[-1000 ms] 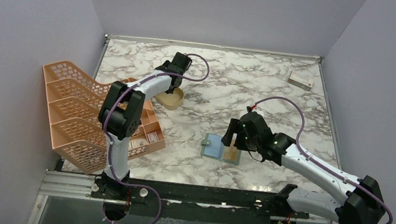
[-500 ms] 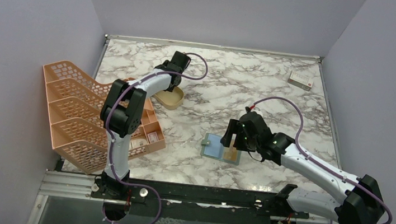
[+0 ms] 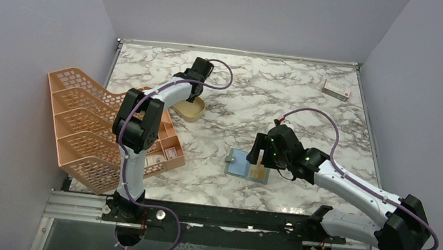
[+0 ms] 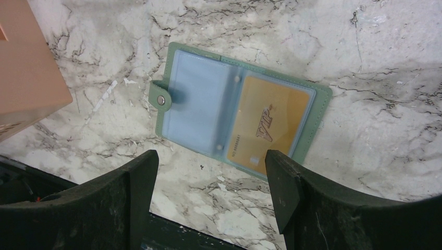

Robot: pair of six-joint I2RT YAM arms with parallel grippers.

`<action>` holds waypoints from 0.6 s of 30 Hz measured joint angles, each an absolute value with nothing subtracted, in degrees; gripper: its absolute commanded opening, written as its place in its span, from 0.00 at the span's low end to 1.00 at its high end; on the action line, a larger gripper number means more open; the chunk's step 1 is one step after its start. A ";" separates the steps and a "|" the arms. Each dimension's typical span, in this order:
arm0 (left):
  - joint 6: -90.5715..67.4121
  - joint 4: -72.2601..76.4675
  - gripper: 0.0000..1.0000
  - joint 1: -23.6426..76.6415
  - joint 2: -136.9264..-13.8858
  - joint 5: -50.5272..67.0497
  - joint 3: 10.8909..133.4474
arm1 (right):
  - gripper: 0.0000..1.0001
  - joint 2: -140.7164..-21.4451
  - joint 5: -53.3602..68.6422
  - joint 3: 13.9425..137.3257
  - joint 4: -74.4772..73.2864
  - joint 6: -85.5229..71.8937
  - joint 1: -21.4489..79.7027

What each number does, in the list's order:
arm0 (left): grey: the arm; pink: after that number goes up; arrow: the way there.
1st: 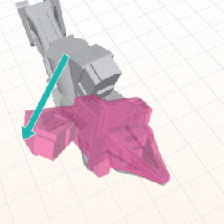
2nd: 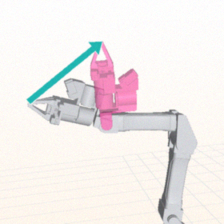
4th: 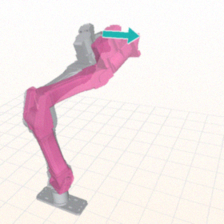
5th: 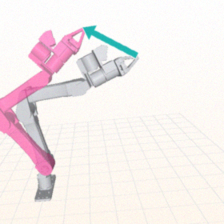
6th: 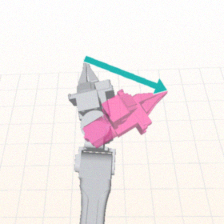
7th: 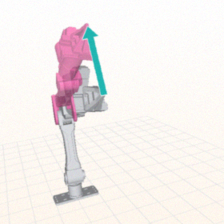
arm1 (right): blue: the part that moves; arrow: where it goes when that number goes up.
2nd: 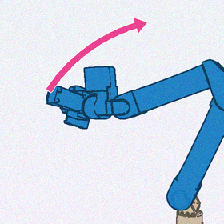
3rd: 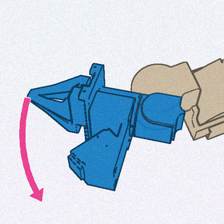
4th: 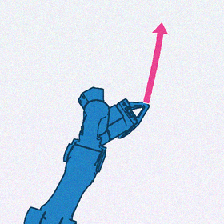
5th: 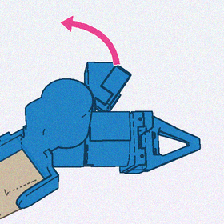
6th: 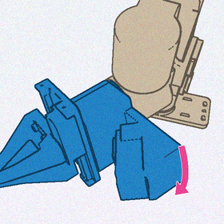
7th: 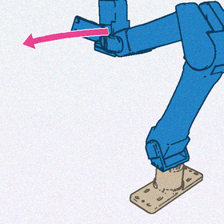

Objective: Put the credit cards into the card holder
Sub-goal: Pick up the credit card from the storage box.

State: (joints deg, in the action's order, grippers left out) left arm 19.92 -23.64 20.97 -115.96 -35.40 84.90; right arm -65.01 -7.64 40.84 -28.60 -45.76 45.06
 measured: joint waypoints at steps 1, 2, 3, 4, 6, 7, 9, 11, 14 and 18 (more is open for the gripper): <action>19.90 -23.64 0.29 20.97 -115.96 -35.40 84.90 | 0.76 -65.10 -7.60 40.84 -28.60 -45.76 45.06; 19.90 -23.64 0.29 20.97 -115.96 -35.38 84.90 | 0.76 -65.23 -7.57 40.84 -28.58 -45.76 45.06; 19.90 -23.64 0.28 20.97 -115.96 -35.38 84.90 | 0.76 -65.39 -7.51 40.84 -28.53 -45.76 45.06; 19.90 -23.64 0.27 20.97 -115.96 -35.38 84.90 | 0.76 -65.54 -7.42 40.84 -28.51 -45.74 45.06; 19.90 -23.64 0.23 20.97 -115.96 -35.38 84.90 | 0.76 -65.84 -7.25 40.84 -28.45 -45.74 45.06; 19.90 -23.64 0.21 20.97 -115.96 -35.38 84.90 | 0.75 -65.93 -7.18 40.84 -28.42 -45.74 45.06; 19.90 -23.64 0.16 20.97 -115.96 -35.38 84.90 | 0.75 -66.00 -7.07 40.84 -28.42 -45.74 45.06; 19.99 -23.66 0.12 20.97 -115.96 -35.40 84.90 | 0.75 -66.00 -6.98 40.84 -28.40 -45.74 45.06; 19.97 -23.68 0.05 20.97 -115.96 -35.38 84.90 | 0.75 -66.00 -6.87 40.84 -28.34 -45.74 45.06; 19.40 -24.58 0.00 20.99 -115.96 -35.09 85.52 | 0.75 -66.00 -6.66 40.84 -28.23 -45.74 45.06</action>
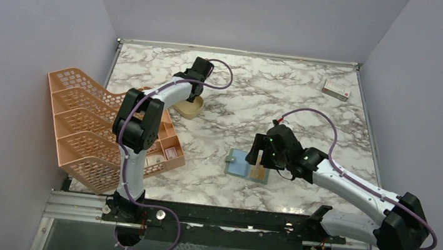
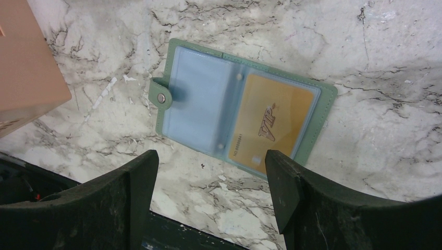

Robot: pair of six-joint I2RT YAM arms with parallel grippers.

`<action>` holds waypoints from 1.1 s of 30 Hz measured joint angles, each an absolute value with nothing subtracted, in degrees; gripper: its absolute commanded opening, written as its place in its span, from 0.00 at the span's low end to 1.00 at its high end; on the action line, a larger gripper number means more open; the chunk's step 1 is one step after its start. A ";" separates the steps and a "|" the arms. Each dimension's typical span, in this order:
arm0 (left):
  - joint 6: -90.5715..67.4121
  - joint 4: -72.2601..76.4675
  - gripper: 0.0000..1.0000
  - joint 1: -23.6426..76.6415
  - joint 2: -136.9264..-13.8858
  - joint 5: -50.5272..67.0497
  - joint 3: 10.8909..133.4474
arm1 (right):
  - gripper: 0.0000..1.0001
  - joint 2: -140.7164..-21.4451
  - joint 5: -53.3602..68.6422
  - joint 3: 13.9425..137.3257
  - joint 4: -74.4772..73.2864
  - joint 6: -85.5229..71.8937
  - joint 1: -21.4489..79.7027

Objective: Put the credit cards into the card holder
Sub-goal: Pick up the credit card from the storage box.

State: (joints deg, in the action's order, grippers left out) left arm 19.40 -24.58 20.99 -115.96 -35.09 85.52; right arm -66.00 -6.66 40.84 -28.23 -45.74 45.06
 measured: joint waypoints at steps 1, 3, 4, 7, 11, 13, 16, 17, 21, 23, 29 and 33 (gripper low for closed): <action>19.14 -24.91 0.00 20.99 -115.96 -34.87 85.86 | 0.75 -66.00 -6.55 40.84 -28.23 -45.74 45.06; 18.63 -25.32 0.00 20.99 -115.96 -34.44 86.67 | 0.75 -66.00 -6.28 40.84 -28.21 -45.74 45.06; 18.33 -25.47 0.00 20.99 -115.94 -34.22 86.94 | 0.75 -66.00 -6.09 40.84 -28.21 -45.74 45.06; 17.06 -26.76 0.00 20.95 -115.79 -33.06 87.70 | 0.75 -66.00 -5.67 40.84 -28.23 -45.69 45.06; 13.78 -29.41 0.00 20.82 -114.61 -28.32 87.77 | 0.75 -66.00 -5.34 40.86 -28.21 -45.67 45.06; 12.69 -30.63 0.00 20.75 -113.40 -26.52 87.77 | 0.75 -66.00 -5.19 40.86 -28.18 -45.69 45.06; 9.61 -32.29 0.00 20.73 -110.50 -21.04 87.77 | 0.75 -65.69 -5.13 40.86 -27.68 -45.74 45.06; 8.25 -32.56 0.00 20.71 -109.16 -18.55 87.77 | 0.75 -65.17 -5.10 40.73 -27.18 -45.74 45.06; 2.72 -32.58 0.00 20.40 -103.20 -7.03 87.37 | 0.74 -58.94 -4.19 37.93 -23.07 -45.71 45.06; -0.49 -31.48 0.00 20.08 -99.31 0.45 85.60 | 0.74 -56.10 -3.16 37.36 -22.11 -45.76 45.06; -9.63 -26.74 0.00 18.90 -89.95 19.84 76.93 | 0.65 -52.80 0.08 37.87 -18.26 -46.68 45.06; -16.01 -22.63 0.00 18.70 -85.23 31.59 69.87 | 0.50 -52.71 4.97 37.87 -14.00 -47.90 45.06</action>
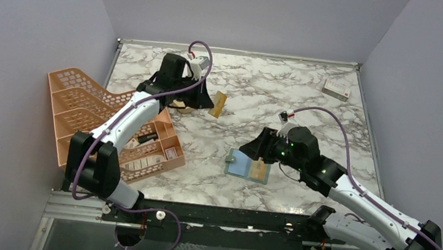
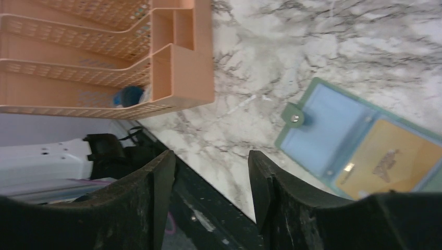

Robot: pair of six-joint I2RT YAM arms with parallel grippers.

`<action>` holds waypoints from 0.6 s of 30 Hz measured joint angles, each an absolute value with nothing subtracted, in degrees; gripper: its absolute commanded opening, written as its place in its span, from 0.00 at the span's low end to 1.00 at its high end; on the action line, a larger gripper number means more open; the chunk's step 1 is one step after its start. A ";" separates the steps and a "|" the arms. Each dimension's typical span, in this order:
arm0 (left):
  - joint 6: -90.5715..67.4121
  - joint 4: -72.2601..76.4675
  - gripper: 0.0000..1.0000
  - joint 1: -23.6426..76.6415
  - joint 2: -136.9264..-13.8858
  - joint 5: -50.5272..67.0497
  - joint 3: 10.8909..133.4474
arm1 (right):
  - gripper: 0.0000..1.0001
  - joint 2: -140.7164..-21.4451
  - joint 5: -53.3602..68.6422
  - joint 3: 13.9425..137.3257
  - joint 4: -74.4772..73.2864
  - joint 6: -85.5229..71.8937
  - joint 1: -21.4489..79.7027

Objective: Put the credit cards into the card holder
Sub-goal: Pick up the credit card from the storage box.

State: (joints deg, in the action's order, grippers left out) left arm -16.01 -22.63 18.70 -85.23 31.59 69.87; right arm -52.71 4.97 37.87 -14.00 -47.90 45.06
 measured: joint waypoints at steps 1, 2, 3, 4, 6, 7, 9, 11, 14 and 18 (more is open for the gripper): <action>-17.37 -21.67 0.00 18.70 -84.18 33.80 68.45 | 0.47 -52.71 5.98 37.87 -13.10 -48.49 45.06; -18.90 -20.45 0.00 18.68 -82.98 36.62 66.83 | 0.46 -52.71 6.87 37.87 -12.27 -48.90 45.06; -20.23 -19.31 0.00 18.61 -82.06 38.74 65.67 | 0.45 -52.66 7.57 37.87 -11.49 -49.43 45.06; -22.39 -17.19 0.00 18.59 -80.75 41.58 63.86 | 0.45 -52.53 8.12 37.87 -10.85 -49.89 45.06; -26.22 -12.49 0.00 18.59 -78.50 46.41 60.10 | 0.44 -51.75 8.47 37.85 -9.30 -51.13 45.06; -29.08 -9.65 0.00 18.55 -77.38 48.75 57.95 | 0.44 -51.31 8.47 37.85 -8.43 -51.66 45.06; -34.74 -2.83 0.00 18.52 -75.31 52.95 53.21 | 0.44 -50.72 8.47 37.82 -6.74 -52.45 45.06; -39.51 3.18 0.00 18.50 -73.73 56.38 48.90 | 0.44 -50.57 8.40 37.82 -5.56 -53.45 45.06; -44.82 8.91 0.00 18.50 -72.42 59.83 44.75 | 0.44 -50.81 8.23 37.82 -4.67 -54.96 45.06; -48.71 12.32 0.00 18.50 -70.87 62.26 41.30 | 0.46 -52.69 8.14 37.80 -2.63 -55.90 45.06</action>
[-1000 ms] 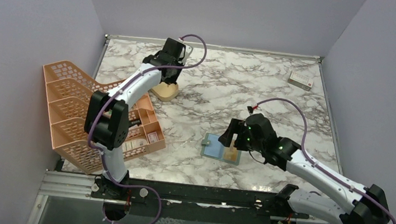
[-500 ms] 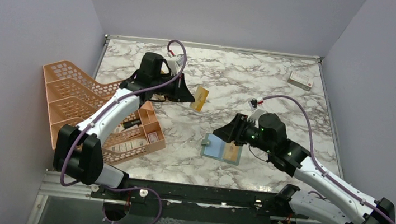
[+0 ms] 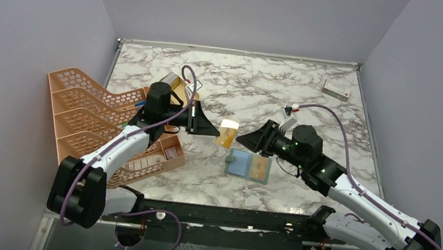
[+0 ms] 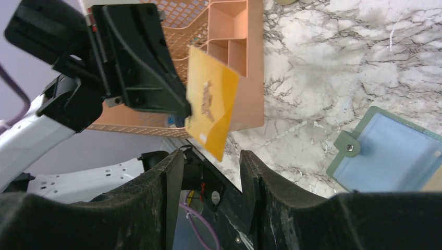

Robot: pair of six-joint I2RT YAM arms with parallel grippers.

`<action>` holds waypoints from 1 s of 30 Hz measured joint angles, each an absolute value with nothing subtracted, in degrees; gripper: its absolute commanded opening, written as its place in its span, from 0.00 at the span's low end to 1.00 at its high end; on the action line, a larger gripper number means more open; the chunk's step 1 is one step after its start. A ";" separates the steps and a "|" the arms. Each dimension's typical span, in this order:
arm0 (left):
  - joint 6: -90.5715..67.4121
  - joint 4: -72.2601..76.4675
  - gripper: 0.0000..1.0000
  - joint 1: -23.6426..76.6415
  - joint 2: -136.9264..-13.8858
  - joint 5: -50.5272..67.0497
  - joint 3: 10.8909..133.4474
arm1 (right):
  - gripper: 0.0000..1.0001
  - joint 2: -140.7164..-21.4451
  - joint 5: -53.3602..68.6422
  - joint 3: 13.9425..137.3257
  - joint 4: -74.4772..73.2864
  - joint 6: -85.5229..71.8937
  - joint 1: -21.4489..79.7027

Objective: Put the credit cards into the card holder
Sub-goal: Pick up the credit card from the storage box.

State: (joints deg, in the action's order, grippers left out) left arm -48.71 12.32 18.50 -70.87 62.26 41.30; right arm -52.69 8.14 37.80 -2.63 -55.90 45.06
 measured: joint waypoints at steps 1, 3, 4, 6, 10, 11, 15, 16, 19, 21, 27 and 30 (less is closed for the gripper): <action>-49.36 12.75 0.00 18.52 -70.30 62.52 40.58 | 0.47 -53.34 8.08 37.82 -2.48 -55.94 45.06; -50.52 13.63 0.00 18.65 -68.99 62.87 39.31 | 0.48 -54.83 7.90 37.82 -2.42 -56.27 45.06; -50.92 14.00 0.00 18.81 -68.34 63.00 38.81 | 0.48 -55.59 7.81 37.82 -2.37 -56.40 45.06; -51.72 14.59 0.00 18.94 -67.40 63.26 38.26 | 0.48 -57.08 7.79 37.82 -2.04 -56.77 45.06; -52.86 15.88 0.00 19.59 -66.74 63.51 37.82 | 0.47 -59.42 8.21 37.82 -0.36 -57.25 45.06; -53.06 16.14 0.00 19.73 -66.74 63.51 37.58 | 0.47 -59.79 8.43 37.82 0.23 -57.28 45.06; -53.93 16.49 0.00 20.34 -66.74 63.51 36.29 | 0.37 -60.99 9.23 37.82 2.61 -57.32 45.06; -54.19 16.64 0.00 20.49 -66.74 63.51 35.92 | 0.34 -61.21 9.50 37.82 3.14 -57.34 45.06; -54.76 16.95 0.00 20.78 -66.74 63.53 35.05 | 0.17 -61.41 10.09 37.63 4.91 -57.49 45.06; -55.00 17.12 0.06 20.78 -66.76 63.51 34.79 | 0.08 -61.34 10.33 37.21 6.26 -57.82 45.06; -55.57 17.54 0.45 20.84 -67.05 62.74 33.34 | 0.01 -59.66 10.55 36.21 7.88 -58.04 45.06; -54.57 17.63 0.50 20.86 -67.59 62.17 32.47 | 0.01 -59.44 10.50 35.57 7.53 -56.38 45.08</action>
State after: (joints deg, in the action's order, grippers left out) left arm -54.57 17.63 20.86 -67.59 62.17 32.47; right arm -59.44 10.50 35.57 7.53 -56.38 45.08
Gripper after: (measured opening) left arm 0.451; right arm 0.014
